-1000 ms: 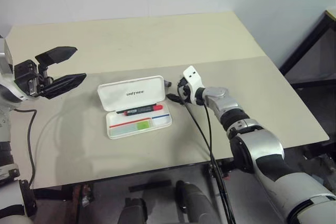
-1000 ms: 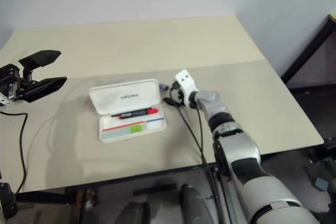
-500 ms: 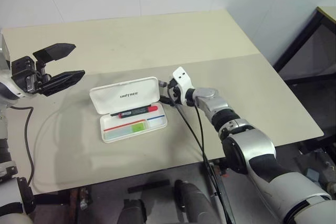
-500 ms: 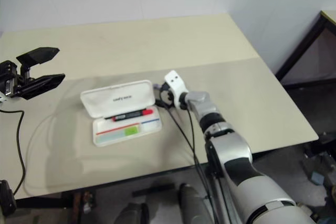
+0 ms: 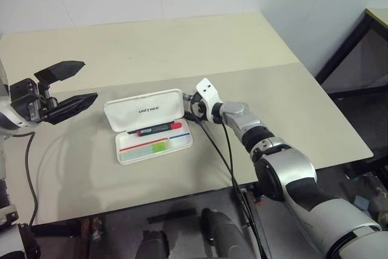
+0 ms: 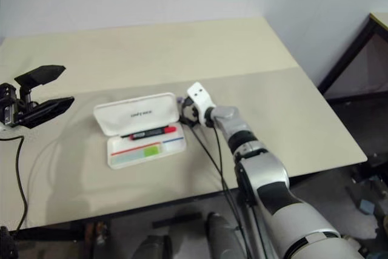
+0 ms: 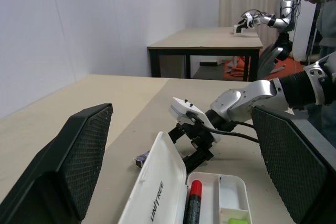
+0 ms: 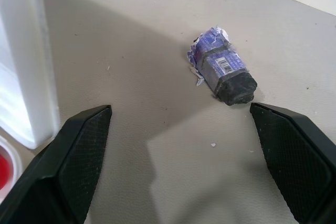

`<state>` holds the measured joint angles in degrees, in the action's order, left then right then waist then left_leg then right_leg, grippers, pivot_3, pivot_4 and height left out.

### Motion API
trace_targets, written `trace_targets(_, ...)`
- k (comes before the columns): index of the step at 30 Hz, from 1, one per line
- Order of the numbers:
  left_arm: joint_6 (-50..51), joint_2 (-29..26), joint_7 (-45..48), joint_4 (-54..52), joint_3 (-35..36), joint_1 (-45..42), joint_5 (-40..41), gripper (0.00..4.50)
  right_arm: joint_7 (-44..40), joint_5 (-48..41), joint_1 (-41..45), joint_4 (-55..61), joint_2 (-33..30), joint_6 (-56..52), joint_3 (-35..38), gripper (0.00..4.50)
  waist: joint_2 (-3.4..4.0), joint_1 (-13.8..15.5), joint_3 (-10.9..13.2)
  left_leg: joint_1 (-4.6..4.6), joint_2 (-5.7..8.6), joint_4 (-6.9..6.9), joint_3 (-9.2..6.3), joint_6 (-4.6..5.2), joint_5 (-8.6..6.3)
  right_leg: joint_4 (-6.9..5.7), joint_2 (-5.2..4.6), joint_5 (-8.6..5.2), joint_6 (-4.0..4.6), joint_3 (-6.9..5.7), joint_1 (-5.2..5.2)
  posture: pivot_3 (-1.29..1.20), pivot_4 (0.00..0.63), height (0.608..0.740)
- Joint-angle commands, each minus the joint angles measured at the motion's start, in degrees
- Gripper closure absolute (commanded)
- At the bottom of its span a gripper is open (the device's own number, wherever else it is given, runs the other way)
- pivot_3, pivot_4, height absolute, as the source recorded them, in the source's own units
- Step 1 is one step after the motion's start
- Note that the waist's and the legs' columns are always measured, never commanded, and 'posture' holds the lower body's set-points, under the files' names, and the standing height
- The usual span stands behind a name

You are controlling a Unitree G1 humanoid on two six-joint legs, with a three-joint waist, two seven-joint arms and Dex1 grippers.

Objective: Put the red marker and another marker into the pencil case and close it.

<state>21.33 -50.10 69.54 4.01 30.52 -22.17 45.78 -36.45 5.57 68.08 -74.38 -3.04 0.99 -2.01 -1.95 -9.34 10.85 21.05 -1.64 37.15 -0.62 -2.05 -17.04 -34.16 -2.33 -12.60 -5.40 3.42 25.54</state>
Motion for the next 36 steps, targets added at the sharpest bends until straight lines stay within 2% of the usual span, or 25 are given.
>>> trace_targets(1,-0.05,0.92,-1.49,-4.11,2.74,1.99,1.87,0.00,1.84,1.21,-0.50,-0.65,-1.64,-0.81,-0.36,0.04,0.00,0.22,0.00,0.00,0.02,0.00,0.00,0.01,0.01,-0.01,0.00,0.00,0.00,0.00,0.00,0.00,0.150,0.740)
trace_targets(8,-1.21,4.07,-3.66,-10.12,4.69,8.58,2.76,0.00,1.69,1.78,-1.78,0.64,-5.65,-0.22,-1.11,0.04,0.00,1.62,0.00,-0.01,0.06,0.05,0.06,0.02,0.01,-0.01,0.03,0.00,-0.01,-0.01,-0.04,0.00,0.150,0.740)
trace_targets(12,-2.62,5.15,-4.93,-13.07,5.44,11.40,2.05,0.00,1.76,1.26,-2.98,2.16,-8.39,-0.09,-0.94,0.04,-0.01,3.41,-0.01,0.03,0.13,0.15,0.32,0.07,0.05,0.19,-0.02,0.00,0.00,-0.11,-0.09,0.00,0.150,0.740)
trace_targets(22,-4.51,9.67,-11.42,-23.91,4.25,17.66,1.39,0.00,6.29,0.53,-5.19,5.31,-13.13,-0.78,0.14,0.04,-0.01,6.31,-0.01,0.11,0.56,0.16,0.34,0.11,0.07,0.32,-0.18,0.01,-0.03,-0.10,-0.12,0.00,0.150,0.740)
trace_targets(28,-5.04,10.80,-14.16,-27.33,3.51,20.23,0.91,0.00,7.45,-0.06,-5.28,5.76,-15.02,-1.53,0.82,0.04,-0.01,6.24,-0.01,0.14,0.64,0.10,0.36,0.13,0.08,0.38,-0.21,0.01,-0.03,-0.07,-0.12,0.00,0.150,0.740)
trace_targets(36,-5.60,11.04,-15.75,-29.40,3.58,22.02,1.54,0.00,1.90,-1.26,-6.45,7.08,-15.38,-3.90,0.45,0.04,-0.01,6.10,-0.01,0.15,0.61,0.02,0.36,0.13,0.07,0.37,-0.15,0.01,-0.04,-0.09,-0.12,0.00,0.150,0.740)
